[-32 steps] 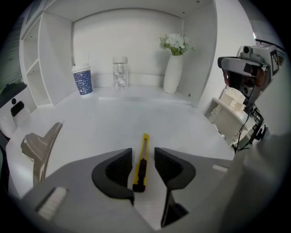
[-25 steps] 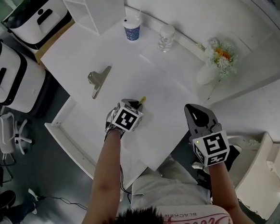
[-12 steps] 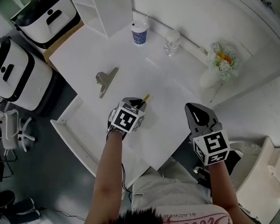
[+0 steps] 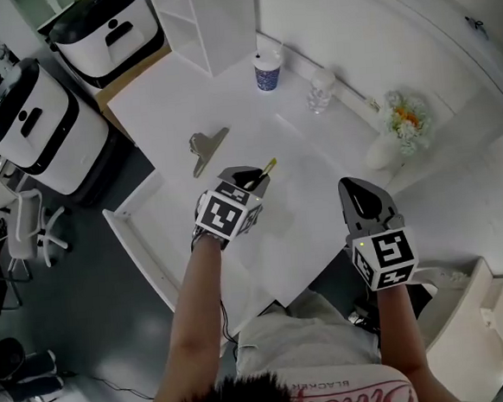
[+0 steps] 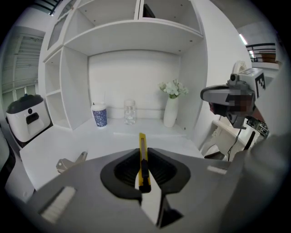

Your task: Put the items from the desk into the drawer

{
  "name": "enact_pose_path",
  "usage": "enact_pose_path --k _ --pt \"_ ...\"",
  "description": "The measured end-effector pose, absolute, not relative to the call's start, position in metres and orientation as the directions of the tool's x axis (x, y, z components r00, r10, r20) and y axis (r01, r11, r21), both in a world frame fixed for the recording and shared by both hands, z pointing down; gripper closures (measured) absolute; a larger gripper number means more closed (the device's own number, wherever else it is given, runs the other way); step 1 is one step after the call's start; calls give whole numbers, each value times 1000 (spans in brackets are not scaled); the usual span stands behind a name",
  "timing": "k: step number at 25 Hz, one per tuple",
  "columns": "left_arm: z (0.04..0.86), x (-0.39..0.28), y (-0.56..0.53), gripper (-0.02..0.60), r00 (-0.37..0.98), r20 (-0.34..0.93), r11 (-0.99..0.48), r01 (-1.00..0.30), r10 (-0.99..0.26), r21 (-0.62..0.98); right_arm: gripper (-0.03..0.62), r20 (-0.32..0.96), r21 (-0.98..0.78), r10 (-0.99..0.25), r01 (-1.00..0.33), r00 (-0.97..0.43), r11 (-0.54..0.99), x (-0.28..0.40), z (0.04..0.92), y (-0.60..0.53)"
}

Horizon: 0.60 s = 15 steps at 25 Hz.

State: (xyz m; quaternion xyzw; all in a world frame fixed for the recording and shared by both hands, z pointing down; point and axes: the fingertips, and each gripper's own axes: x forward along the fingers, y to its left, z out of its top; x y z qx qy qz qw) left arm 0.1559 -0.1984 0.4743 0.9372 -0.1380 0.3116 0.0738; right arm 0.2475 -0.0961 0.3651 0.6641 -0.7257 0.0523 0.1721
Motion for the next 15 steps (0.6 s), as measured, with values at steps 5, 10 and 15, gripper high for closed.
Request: enact_pose_path --k 5,10,15 --pt "446 153 -197 522 792 555 -950 -311 -254 8 586 295 160 -953 -980 -66 117 246 354 -98" --pt "413 148 -190 522 823 487 -950 -310 -294 -50 586 265 163 -961 -978 -83 130 242 340 -100" --pt "382 141 -182 522 829 429 -933 -333 -358 -134 586 222 170 -969 -974 -110 149 237 319 -104"
